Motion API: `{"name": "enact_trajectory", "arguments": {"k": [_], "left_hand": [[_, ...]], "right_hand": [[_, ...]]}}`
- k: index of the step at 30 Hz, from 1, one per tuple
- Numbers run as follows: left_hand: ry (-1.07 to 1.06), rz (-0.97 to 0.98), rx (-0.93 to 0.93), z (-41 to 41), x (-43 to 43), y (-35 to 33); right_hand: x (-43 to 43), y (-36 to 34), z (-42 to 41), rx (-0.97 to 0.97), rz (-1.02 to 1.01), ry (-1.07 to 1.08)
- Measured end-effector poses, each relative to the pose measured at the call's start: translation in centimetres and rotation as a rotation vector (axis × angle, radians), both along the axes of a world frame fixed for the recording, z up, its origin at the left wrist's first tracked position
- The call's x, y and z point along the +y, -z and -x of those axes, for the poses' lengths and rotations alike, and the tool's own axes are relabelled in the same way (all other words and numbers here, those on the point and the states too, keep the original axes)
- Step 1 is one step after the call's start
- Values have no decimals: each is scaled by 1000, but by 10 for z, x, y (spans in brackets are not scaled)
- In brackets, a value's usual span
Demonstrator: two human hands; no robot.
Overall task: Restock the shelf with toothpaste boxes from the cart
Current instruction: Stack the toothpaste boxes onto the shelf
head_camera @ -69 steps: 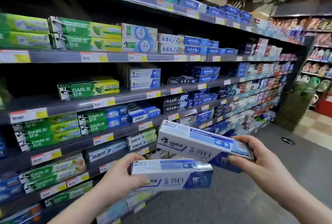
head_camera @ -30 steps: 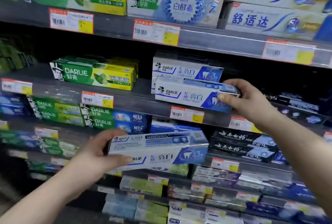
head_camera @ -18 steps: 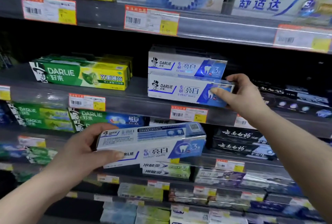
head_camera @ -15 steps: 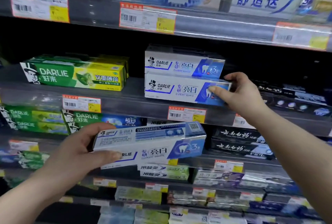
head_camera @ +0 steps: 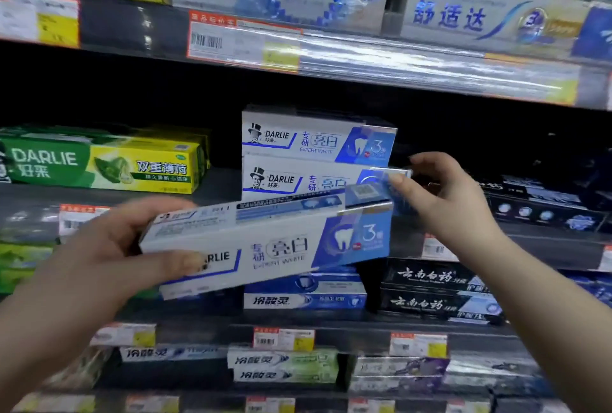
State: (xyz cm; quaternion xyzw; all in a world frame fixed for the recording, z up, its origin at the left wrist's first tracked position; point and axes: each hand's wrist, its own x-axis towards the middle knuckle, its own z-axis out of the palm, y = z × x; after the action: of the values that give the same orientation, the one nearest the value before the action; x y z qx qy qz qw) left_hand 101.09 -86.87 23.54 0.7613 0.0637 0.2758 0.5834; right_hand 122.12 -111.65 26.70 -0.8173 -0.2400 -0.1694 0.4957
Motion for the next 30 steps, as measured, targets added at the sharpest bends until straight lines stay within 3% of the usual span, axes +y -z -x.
{"name": "enact_trajectory", "arguments": {"k": [6, 15, 26, 30], "left_hand": [[-22, -52, -176, -36, 1, -41], [18, -42, -144, -71, 8, -77], [66, -38, -208, -103, 12, -83], [63, -56, -304, -110, 13, -85]], "right_hand": [[-16, 2, 1, -103, -108, 6], [-11, -5, -3, -129, -144, -74], [11, -16, -6, -143, -71, -351], [16, -21, -16, -265, -36, -181]]}}
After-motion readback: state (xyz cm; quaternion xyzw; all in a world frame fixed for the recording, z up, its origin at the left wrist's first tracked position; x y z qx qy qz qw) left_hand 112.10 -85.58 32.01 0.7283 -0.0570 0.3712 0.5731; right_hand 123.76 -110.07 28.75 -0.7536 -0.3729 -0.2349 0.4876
